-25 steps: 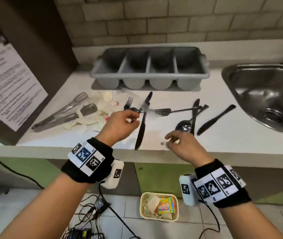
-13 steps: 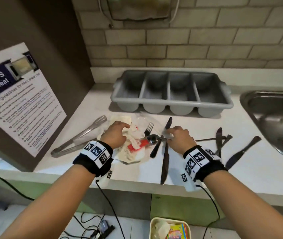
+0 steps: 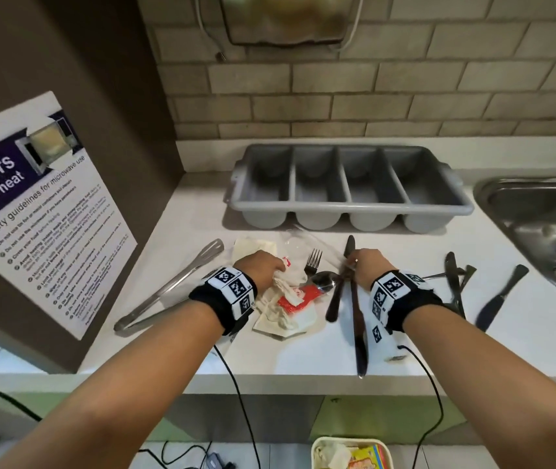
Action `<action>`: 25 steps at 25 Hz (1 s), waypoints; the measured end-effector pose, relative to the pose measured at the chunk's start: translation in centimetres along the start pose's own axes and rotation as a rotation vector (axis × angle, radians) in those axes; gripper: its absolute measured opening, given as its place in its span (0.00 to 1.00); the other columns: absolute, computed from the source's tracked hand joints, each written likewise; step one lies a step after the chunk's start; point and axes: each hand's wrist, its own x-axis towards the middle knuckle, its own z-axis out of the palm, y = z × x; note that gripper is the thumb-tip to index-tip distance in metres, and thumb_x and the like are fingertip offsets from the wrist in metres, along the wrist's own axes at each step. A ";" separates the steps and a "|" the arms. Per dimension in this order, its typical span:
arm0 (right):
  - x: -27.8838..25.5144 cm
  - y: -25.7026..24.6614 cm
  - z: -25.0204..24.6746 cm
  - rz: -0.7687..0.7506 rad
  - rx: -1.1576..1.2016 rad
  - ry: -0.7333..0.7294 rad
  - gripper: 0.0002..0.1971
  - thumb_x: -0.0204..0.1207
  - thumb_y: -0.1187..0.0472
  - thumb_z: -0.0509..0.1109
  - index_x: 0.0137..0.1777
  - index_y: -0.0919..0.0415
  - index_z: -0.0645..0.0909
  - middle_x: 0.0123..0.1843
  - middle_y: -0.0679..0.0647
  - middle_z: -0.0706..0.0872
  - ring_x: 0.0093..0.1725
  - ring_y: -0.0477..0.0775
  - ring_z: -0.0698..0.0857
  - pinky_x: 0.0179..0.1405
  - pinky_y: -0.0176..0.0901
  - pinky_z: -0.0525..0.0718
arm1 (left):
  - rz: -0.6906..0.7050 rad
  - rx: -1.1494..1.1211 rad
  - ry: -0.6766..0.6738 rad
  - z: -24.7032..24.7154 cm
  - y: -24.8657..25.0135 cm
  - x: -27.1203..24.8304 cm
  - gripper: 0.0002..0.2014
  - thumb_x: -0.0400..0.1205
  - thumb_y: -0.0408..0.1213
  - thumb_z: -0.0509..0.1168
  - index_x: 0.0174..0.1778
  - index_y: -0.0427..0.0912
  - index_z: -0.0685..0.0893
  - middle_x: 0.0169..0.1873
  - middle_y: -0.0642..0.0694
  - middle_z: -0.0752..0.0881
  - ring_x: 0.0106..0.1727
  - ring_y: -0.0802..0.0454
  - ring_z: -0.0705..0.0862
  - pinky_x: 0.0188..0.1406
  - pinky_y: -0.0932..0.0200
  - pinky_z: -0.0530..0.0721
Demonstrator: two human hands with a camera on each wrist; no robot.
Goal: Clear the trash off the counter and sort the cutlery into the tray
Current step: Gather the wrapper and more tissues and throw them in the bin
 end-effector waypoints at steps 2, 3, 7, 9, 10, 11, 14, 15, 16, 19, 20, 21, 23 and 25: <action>-0.2 0.0 -0.1 -0.001 0.058 0.051 0.15 0.77 0.70 0.60 0.59 0.62 0.83 0.62 0.65 0.84 0.61 0.67 0.84 0.60 0.51 0.83 | 0.004 -0.104 0.061 0.0 -0.2 0.1 0.17 0.80 0.29 0.59 0.60 0.47 0.85 0.61 0.42 0.85 0.60 0.42 0.84 0.53 0.57 0.79; -0.3 0.0 -0.3 0.005 0.082 0.085 0.16 0.77 0.71 0.59 0.60 0.62 0.82 0.60 0.66 0.85 0.59 0.68 0.84 0.58 0.52 0.83 | 0.009 -0.161 0.102 0.0 -0.3 0.1 0.14 0.80 0.31 0.59 0.56 0.45 0.86 0.57 0.41 0.86 0.57 0.41 0.84 0.51 0.57 0.79; -1.5 -0.6 -1.0 -0.088 0.230 0.272 0.23 0.72 0.79 0.54 0.64 0.60 0.74 0.58 0.68 0.82 0.55 0.68 0.83 0.52 0.50 0.80 | 0.008 -0.432 0.285 -0.5 -0.3 -0.2 0.09 0.79 0.33 0.63 0.52 0.40 0.86 0.50 0.38 0.88 0.47 0.44 0.85 0.47 0.58 0.79; -2.3 -1.2 -1.3 -0.235 0.285 0.297 0.28 0.68 0.82 0.54 0.65 0.58 0.74 0.63 0.66 0.77 0.58 0.67 0.81 0.59 0.51 0.80 | 0.002 -0.519 0.371 -1.1 -0.4 -0.3 0.10 0.79 0.33 0.64 0.55 0.41 0.85 0.51 0.38 0.89 0.50 0.43 0.85 0.50 0.57 0.81; -2.7 -1.7 -1.3 -0.292 0.279 0.288 0.29 0.67 0.82 0.55 0.64 0.58 0.75 0.64 0.64 0.75 0.58 0.66 0.80 0.61 0.51 0.80 | -0.002 -0.543 0.405 -1.5 -0.4 -0.4 0.11 0.79 0.33 0.64 0.56 0.42 0.85 0.52 0.39 0.89 0.53 0.42 0.85 0.53 0.56 0.81; -3.1 -2.1 -1.2 -0.341 0.249 0.269 0.29 0.67 0.82 0.56 0.64 0.57 0.76 0.65 0.62 0.75 0.59 0.66 0.80 0.62 0.51 0.80 | -0.006 -0.561 0.435 -1.9 -0.5 -0.6 0.11 0.80 0.33 0.64 0.58 0.41 0.84 0.54 0.39 0.88 0.55 0.41 0.85 0.55 0.55 0.81; -4.6 -3.5 -0.1 -0.470 0.105 0.125 0.22 0.74 0.69 0.61 0.69 0.56 0.75 0.66 0.59 0.76 0.65 0.63 0.78 0.65 0.56 0.79 | -0.038 -0.657 0.509 -3.0 -0.9 -1.7 0.12 0.81 0.33 0.64 0.60 0.40 0.83 0.51 0.42 0.87 0.55 0.43 0.84 0.53 0.57 0.79; -5.2 -3.9 0.4 -0.509 0.026 0.051 0.23 0.76 0.59 0.63 0.72 0.55 0.72 0.69 0.58 0.75 0.66 0.63 0.76 0.66 0.58 0.78 | -0.040 -0.691 0.532 -3.2 -1.2 -2.1 0.12 0.80 0.33 0.65 0.59 0.39 0.83 0.52 0.41 0.87 0.55 0.43 0.85 0.54 0.55 0.81; -5.8 -4.2 0.8 -0.529 -0.077 -0.026 0.28 0.75 0.47 0.65 0.74 0.52 0.68 0.71 0.57 0.74 0.67 0.63 0.74 0.67 0.58 0.77 | -0.040 -0.708 0.554 -3.2 -1.5 -2.6 0.12 0.80 0.33 0.65 0.58 0.39 0.84 0.53 0.40 0.88 0.55 0.41 0.85 0.56 0.53 0.82; -6.7 -4.8 2.4 -0.525 -0.329 -0.168 0.43 0.62 0.35 0.71 0.77 0.46 0.63 0.70 0.55 0.75 0.67 0.62 0.70 0.67 0.56 0.74 | -0.064 -0.698 0.562 -2.7 -2.2 -3.7 0.12 0.79 0.33 0.66 0.58 0.39 0.84 0.52 0.39 0.88 0.53 0.41 0.86 0.56 0.51 0.85; -6.7 -5.0 2.8 -0.517 -0.350 -0.180 0.42 0.61 0.36 0.72 0.76 0.46 0.64 0.69 0.55 0.75 0.66 0.62 0.70 0.66 0.56 0.73 | -0.068 -0.701 0.556 -2.5 -2.2 -4.0 0.12 0.80 0.33 0.65 0.58 0.40 0.84 0.49 0.41 0.87 0.49 0.43 0.85 0.51 0.55 0.87; -6.7 -5.1 3.2 -0.515 -0.345 -0.183 0.40 0.62 0.36 0.72 0.75 0.46 0.67 0.68 0.56 0.76 0.66 0.62 0.70 0.66 0.56 0.74 | -0.072 -0.711 0.540 -2.2 -2.3 -4.3 0.12 0.80 0.32 0.65 0.59 0.40 0.83 0.47 0.44 0.85 0.46 0.46 0.84 0.42 0.65 0.88; -6.6 -5.4 3.7 -0.511 -0.308 -0.190 0.35 0.65 0.36 0.70 0.71 0.46 0.72 0.67 0.57 0.77 0.65 0.62 0.71 0.66 0.57 0.75 | -0.081 -0.729 0.512 -1.8 -2.3 -4.8 0.12 0.81 0.30 0.63 0.60 0.39 0.82 0.46 0.47 0.82 0.38 0.53 0.81 0.24 0.83 0.79; -6.5 -5.5 4.1 -0.484 -0.277 -0.186 0.30 0.68 0.34 0.66 0.69 0.45 0.75 0.67 0.58 0.76 0.64 0.63 0.70 0.66 0.58 0.75 | -0.088 -0.714 0.501 -1.4 -2.4 -5.2 0.12 0.81 0.30 0.63 0.60 0.38 0.83 0.48 0.45 0.82 0.36 0.57 0.79 0.25 0.84 0.76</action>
